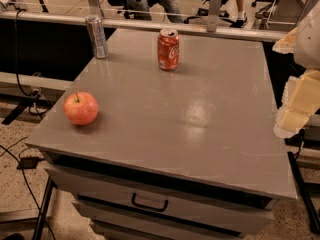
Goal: Move coke can near apple
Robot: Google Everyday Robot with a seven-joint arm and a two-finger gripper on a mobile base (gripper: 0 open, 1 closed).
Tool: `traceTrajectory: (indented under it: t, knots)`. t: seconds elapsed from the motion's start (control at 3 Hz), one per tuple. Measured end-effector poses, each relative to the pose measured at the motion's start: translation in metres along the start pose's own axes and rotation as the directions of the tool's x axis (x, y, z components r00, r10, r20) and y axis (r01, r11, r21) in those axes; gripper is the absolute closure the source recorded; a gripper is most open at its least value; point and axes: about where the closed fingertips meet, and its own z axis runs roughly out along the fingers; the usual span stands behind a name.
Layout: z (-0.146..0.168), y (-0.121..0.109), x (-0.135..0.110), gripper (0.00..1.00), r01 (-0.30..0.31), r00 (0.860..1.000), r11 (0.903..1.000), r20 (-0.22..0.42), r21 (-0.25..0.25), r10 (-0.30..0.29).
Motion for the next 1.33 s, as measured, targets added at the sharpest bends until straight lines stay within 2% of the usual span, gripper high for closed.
traceTrajectory:
  t: [0.33, 0.67, 1.0, 1.33]
  knots:
    - [0.0, 0.0, 0.0, 0.0, 0.0, 1.0, 1.0, 0.0, 0.0, 0.0]
    - [-0.002, -0.012, -0.007, 0.0, 0.021, 1.0, 0.9995, -0.001, 0.022, -0.021]
    - [0.0, -0.045, -0.021, 0.0, 0.05, 0.997, 0.9971, 0.055, 0.057, -0.053]
    - [0.002, -0.09, -0.041, 0.0, 0.061, 0.984, 0.9929, 0.162, 0.102, -0.078]
